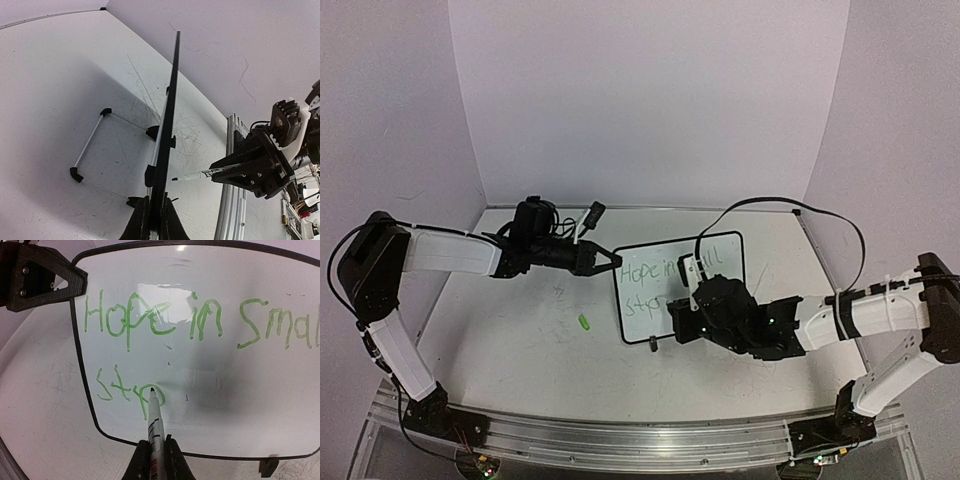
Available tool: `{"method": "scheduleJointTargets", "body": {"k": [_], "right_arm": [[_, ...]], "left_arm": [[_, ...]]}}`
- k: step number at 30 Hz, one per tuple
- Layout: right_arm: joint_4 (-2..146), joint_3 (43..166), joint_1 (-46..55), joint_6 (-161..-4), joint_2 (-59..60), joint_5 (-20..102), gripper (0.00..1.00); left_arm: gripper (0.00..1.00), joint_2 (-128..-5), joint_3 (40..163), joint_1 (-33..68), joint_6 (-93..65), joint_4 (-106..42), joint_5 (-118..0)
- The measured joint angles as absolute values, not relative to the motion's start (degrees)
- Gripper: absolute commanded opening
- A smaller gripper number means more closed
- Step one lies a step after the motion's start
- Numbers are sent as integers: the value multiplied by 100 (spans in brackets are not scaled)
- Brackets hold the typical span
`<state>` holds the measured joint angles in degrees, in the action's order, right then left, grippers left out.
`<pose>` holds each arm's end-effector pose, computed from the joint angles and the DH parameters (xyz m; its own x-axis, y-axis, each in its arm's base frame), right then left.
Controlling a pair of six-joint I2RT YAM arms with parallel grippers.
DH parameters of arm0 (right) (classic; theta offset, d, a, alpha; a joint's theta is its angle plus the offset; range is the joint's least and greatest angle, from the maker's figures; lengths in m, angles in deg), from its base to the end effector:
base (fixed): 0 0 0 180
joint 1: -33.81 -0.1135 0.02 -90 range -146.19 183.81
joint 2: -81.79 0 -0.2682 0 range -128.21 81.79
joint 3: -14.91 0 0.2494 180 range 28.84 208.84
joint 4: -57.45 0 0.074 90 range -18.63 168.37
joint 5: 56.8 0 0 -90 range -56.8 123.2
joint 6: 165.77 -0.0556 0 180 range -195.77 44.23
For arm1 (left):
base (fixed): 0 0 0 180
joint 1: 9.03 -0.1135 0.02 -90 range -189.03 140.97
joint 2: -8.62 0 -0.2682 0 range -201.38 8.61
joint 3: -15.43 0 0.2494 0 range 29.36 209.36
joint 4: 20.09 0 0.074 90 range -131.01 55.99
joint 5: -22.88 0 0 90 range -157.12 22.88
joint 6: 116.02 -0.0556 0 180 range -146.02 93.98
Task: Write a sentence on the whiteboard
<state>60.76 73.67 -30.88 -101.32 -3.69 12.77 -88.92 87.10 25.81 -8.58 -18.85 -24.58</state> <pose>0.1590 0.2908 0.2056 -0.5027 -0.1176 -0.8564 -0.5555 0.8031 0.2158 0.2938 -0.2503 0.2226 -0.6037 0.1511 -0.7828 0.7803 0.3133 -0.5413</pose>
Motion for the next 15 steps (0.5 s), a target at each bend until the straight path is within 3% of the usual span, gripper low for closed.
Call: {"method": "scheduleJointTargets", "body": {"k": [15], "right_arm": [[6165,7299,-3072,-10239,-258,1008,0]], "left_arm": [[0,-8892,8740,2613,-941,-1839,-2378]]}}
